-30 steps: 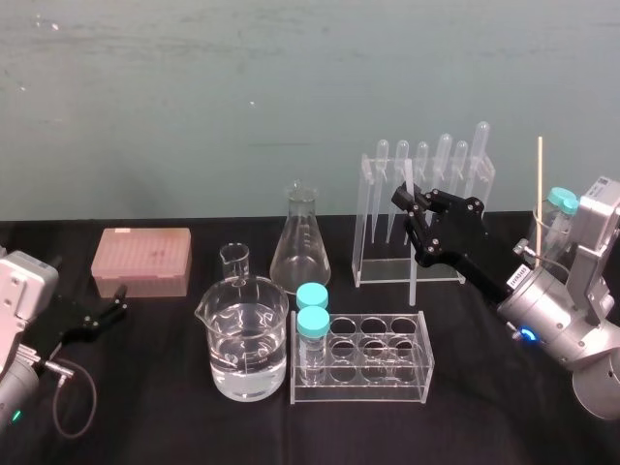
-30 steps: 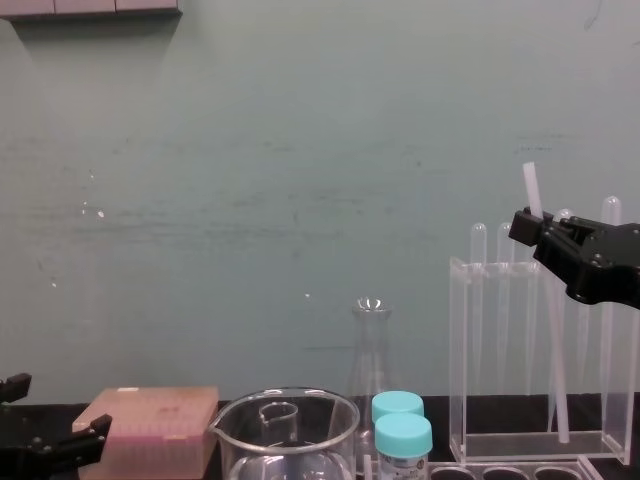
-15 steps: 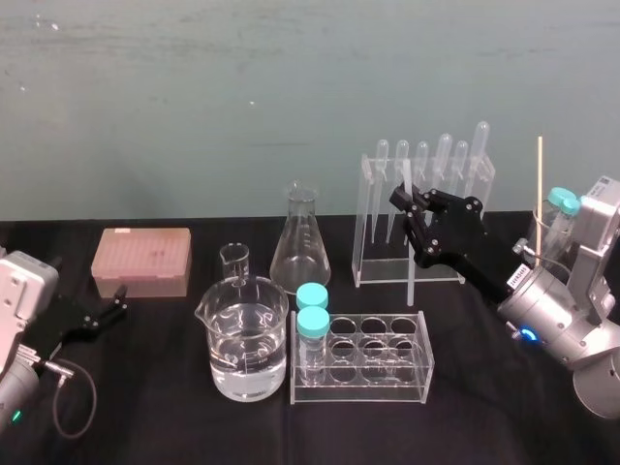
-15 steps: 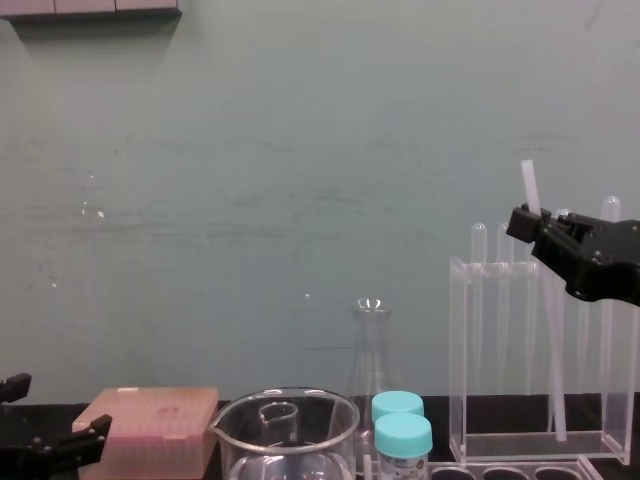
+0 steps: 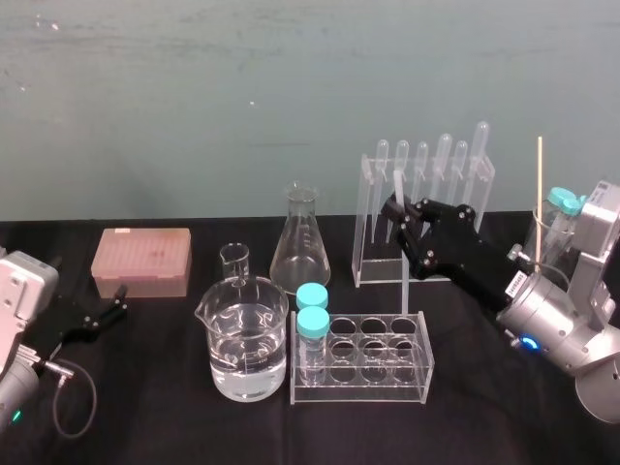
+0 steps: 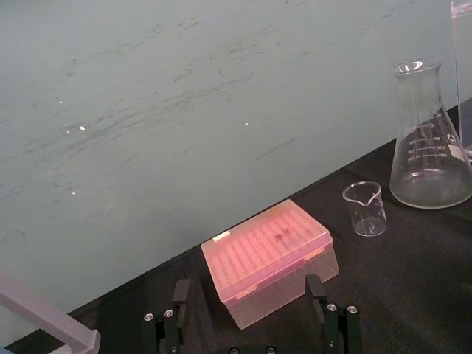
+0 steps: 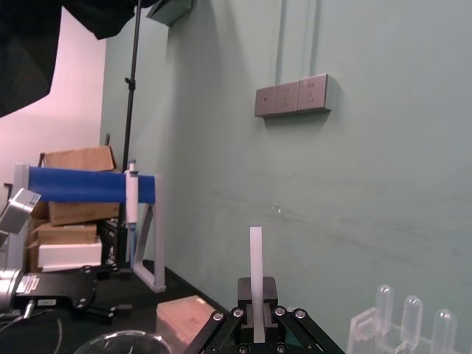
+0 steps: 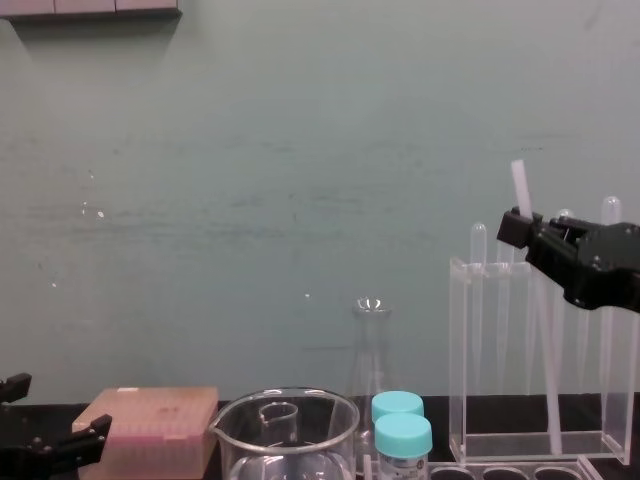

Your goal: Pick up the stirring rod with one hand, then place it down.

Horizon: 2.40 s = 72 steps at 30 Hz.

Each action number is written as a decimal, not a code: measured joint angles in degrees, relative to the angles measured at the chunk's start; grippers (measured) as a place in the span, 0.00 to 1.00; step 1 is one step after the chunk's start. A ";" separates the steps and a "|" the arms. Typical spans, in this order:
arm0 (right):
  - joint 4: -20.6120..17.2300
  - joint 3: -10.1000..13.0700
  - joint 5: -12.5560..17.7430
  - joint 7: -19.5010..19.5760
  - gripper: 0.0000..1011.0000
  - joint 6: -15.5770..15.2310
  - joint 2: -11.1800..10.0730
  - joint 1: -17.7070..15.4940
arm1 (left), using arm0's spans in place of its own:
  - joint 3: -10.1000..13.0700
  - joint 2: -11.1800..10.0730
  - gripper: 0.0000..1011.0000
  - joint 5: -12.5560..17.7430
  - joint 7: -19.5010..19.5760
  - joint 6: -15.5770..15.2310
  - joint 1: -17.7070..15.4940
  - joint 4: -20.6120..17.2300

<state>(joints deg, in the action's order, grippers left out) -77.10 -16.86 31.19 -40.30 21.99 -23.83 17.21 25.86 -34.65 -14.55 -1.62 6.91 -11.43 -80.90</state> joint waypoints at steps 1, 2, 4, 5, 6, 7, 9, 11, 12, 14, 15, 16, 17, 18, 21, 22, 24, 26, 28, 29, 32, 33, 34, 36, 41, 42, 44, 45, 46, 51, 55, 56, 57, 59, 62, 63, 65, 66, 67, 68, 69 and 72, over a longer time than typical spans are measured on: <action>0.03 -0.09 0.02 -0.09 0.07 -0.11 -0.04 0.00 | 0.00 0.00 0.99 0.00 0.00 0.00 0.00 0.00; 0.14 -0.24 0.09 -0.22 0.07 -0.29 -0.12 -0.01 | 0.00 0.00 0.99 0.00 0.00 0.00 0.00 0.00; 0.38 -0.40 0.19 -0.41 0.07 -0.45 -0.18 -0.01 | 0.00 0.00 0.99 0.00 0.00 0.00 0.00 0.00; 0.79 -0.58 0.30 -0.68 0.07 -0.54 -0.18 0.05 | 0.00 0.00 0.99 0.00 0.00 0.00 0.00 0.00; 1.01 -0.68 0.33 -0.80 0.07 -0.55 -0.19 0.09 | 0.00 0.00 0.99 0.00 0.00 0.00 0.00 0.00; 1.49 -0.87 0.39 -1.15 0.07 -0.55 -0.19 0.27 | 0.00 0.00 0.99 0.00 0.00 0.00 0.00 0.00; 2.04 -1.10 0.41 -1.43 0.07 -0.55 -0.18 0.45 | 0.00 0.00 0.99 0.00 0.00 0.00 0.00 0.00; 2.53 -1.33 0.38 -1.67 0.07 -0.51 -0.16 0.60 | 0.00 0.00 0.99 0.00 0.00 0.00 0.00 0.00; 2.85 -1.48 0.32 -1.80 0.07 -0.50 -0.15 0.71 | 0.00 0.00 0.99 0.00 0.00 0.00 0.00 0.00; 3.68 -1.91 0.13 -2.10 0.07 -0.47 -0.14 1.08 | 0.00 0.00 0.99 0.00 0.00 0.00 0.00 0.00; 4.32 -2.25 -0.19 -2.29 0.07 -0.45 -0.12 1.37 | 0.00 0.00 0.99 0.00 0.00 0.00 0.00 0.00; 4.95 -2.58 -0.43 -2.43 0.07 -0.46 -0.11 1.65 | 0.00 0.00 0.99 0.00 0.00 0.00 0.00 0.00; 5.25 -2.74 -0.57 -2.49 0.07 -0.49 -0.10 1.80 | 0.00 0.00 0.99 0.00 0.00 0.00 0.00 0.00; 5.53 -2.88 -0.67 -2.54 0.07 -0.53 -0.09 1.95 | 0.00 0.00 0.99 0.00 0.00 0.00 0.00 0.00; 6.43 -3.40 -1.10 -2.75 0.07 -0.83 -0.11 2.44 | 0.00 0.00 0.99 0.00 0.00 0.00 0.00 0.00; 6.67 -3.54 -1.19 -2.77 0.07 -0.98 -0.12 2.56 | 0.00 0.00 0.99 0.00 0.00 0.00 0.00 0.00; 7.26 -3.91 -1.55 -2.80 0.07 -1.43 -0.15 2.88 | 0.00 0.00 0.99 0.00 0.00 0.00 0.00 0.00; 7.58 -4.16 -1.76 -2.79 0.07 -1.79 -0.18 3.07 | 0.00 0.00 0.99 0.00 0.00 0.00 0.00 0.00; 7.93 -4.48 -2.10 -2.72 0.07 -2.30 -0.21 3.30 | 0.00 0.00 0.99 0.00 0.00 0.00 0.00 0.00; 8.03 -4.58 -2.22 -2.63 0.07 -2.44 -0.22 3.37 | 0.00 0.00 0.99 0.00 0.00 0.00 0.00 0.00; 8.26 -4.74 -2.51 -2.19 0.07 -2.87 -0.23 3.50 | 0.00 0.00 0.99 0.00 0.00 0.00 0.00 0.00; 8.25 -4.74 -2.51 -2.19 0.07 -2.87 -0.23 3.50 | 0.00 0.00 0.99 0.00 0.00 0.00 0.00 0.00; 8.26 -4.74 -2.51 -2.19 0.07 -2.87 -0.23 3.50 | 0.00 0.00 0.99 0.00 0.00 0.00 0.00 0.00; 8.25 -4.73 -2.51 -2.18 0.07 -2.87 -0.23 3.50 | 0.00 0.00 0.99 0.00 0.00 0.00 0.00 0.00; 8.25 -4.72 -2.49 -2.18 0.07 -2.84 -0.23 3.50 | 0.00 0.00 0.99 0.00 0.00 0.00 0.00 0.00; 8.25 -4.71 -2.49 -2.18 0.07 -2.82 -0.23 3.50 | 0.00 0.00 0.99 0.00 0.00 0.00 0.00 0.00; 8.25 -4.70 -2.48 -2.18 0.07 -2.80 -0.23 3.50 | 0.00 0.00 0.99 0.00 0.00 0.00 0.00 0.00; 8.25 -4.70 -2.48 -2.19 0.07 -2.80 -0.23 3.50 | 0.00 0.00 0.99 0.00 0.00 0.00 0.00 0.00; 8.24 -4.69 -2.47 -2.19 0.07 -2.78 -0.23 3.49 | 0.00 0.00 0.99 0.00 0.00 0.00 0.00 0.00; 8.23 -4.67 -2.46 -2.20 0.07 -2.74 -0.23 3.47 | 0.00 0.00 0.99 0.00 0.00 0.00 0.00 0.00; 8.21 -4.64 -2.45 -2.21 0.07 -2.71 -0.23 3.46 | 0.00 0.00 0.99 0.00 0.00 0.00 0.00 0.00; 8.21 -4.64 -2.45 -2.20 0.07 -2.70 -0.23 3.46 | 0.00 0.00 0.99 0.00 0.00 0.00 0.00 0.00; 8.20 -4.63 -2.44 -2.20 0.07 -2.69 -0.22 3.46 | 0.00 0.00 0.99 0.00 0.00 0.00 0.00 0.00; 8.19 -4.63 -2.43 -2.20 0.11 -2.67 -0.23 3.46 | 0.00 0.00 0.99 0.00 0.00 0.00 0.00 0.00; 8.17 -4.63 -2.43 -2.21 0.20 -2.66 -0.23 3.46 | 0.00 0.00 0.99 0.00 0.00 0.00 0.00 0.00; 8.17 -4.63 -2.42 -2.20 0.24 -2.65 -0.22 3.46 | 0.00 0.00 0.99 0.00 0.00 0.00 0.00 0.00; 8.16 -4.63 -2.42 -2.20 0.30 -2.63 -0.23 3.46 | 0.00 0.00 0.99 0.00 0.00 0.00 0.00 0.00; 8.16 -4.63 -2.41 -2.21 0.34 -2.62 -0.23 3.46 | 0.00 0.00 0.99 0.00 0.00 0.00 0.00 0.00; 8.16 -4.63 -2.41 -2.21 0.35 -2.62 -0.23 3.46 | 0.00 0.00 0.99 0.00 0.00 0.00 0.00 0.00; 8.16 -4.63 -2.41 -2.21 0.40 -2.62 -0.23 3.46 | 0.00 0.00 0.99 0.00 0.00 0.00 0.00 0.00; 8.16 -4.63 -2.41 -2.21 0.44 -2.62 -0.23 3.46 | 0.00 0.00 0.99 0.00 0.00 0.00 0.00 0.00; 8.16 -4.63 -2.40 -2.20 0.54 -2.62 -0.22 3.46 | 0.00 0.00 0.99 0.00 0.00 0.00 0.00 0.00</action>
<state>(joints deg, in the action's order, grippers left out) -68.94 -21.50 28.78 -42.50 19.36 -24.06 20.67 25.86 -34.65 -14.55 -1.62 6.91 -11.43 -80.90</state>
